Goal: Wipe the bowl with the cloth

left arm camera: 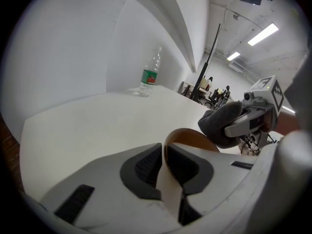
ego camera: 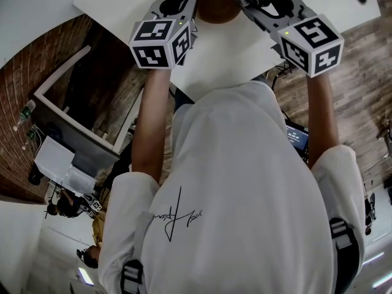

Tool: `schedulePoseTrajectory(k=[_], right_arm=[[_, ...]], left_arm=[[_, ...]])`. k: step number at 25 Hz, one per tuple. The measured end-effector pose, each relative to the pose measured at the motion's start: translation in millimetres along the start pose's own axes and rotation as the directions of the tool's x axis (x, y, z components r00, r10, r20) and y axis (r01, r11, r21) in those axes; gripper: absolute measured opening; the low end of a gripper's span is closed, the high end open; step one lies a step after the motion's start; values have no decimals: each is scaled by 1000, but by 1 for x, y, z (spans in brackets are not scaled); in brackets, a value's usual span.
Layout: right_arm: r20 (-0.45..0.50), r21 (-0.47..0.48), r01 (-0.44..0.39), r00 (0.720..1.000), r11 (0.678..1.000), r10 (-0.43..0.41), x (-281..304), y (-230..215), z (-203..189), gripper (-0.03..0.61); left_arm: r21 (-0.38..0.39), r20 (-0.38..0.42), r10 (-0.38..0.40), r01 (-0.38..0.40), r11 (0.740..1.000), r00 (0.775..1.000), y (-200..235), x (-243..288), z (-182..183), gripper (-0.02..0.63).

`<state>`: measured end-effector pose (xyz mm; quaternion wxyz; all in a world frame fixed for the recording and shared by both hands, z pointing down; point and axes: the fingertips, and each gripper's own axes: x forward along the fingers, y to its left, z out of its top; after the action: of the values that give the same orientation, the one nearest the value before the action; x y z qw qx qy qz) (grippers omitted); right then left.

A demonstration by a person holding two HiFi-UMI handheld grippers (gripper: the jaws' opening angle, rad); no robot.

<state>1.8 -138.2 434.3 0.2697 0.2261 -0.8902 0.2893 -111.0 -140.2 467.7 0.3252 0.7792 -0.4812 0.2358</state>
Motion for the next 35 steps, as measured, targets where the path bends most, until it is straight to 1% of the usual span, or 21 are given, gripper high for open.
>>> schedulePoseTrajectory(k=[1,2,8,16,31,35], right_arm=[[-3,-1,1,1000,1000,-1,1,0,0,181],[-7,-3,1,1000,1000,-2,2,-1,0,181],[-19,-1,3,1000,1000,-3,7,-4,-2,181],[-28,0,-8,1000,1000,8,10,-6,0,181],[-63,-47,-34,998,998,31,19,-9,11,181],[-77,-75,-45,996,996,39,22,-11,13,181]], left_arm=[[0,10,4,-4,1000,1000,1,0,2,20],[2,18,7,-7,1000,1000,1,1,3,15],[4,13,-14,13,1000,1000,0,4,4,15],[26,3,-9,9,1000,1000,0,3,2,15],[47,-6,-19,19,999,1000,0,4,4,15],[50,-6,-19,19,999,1000,-1,5,3,15]])
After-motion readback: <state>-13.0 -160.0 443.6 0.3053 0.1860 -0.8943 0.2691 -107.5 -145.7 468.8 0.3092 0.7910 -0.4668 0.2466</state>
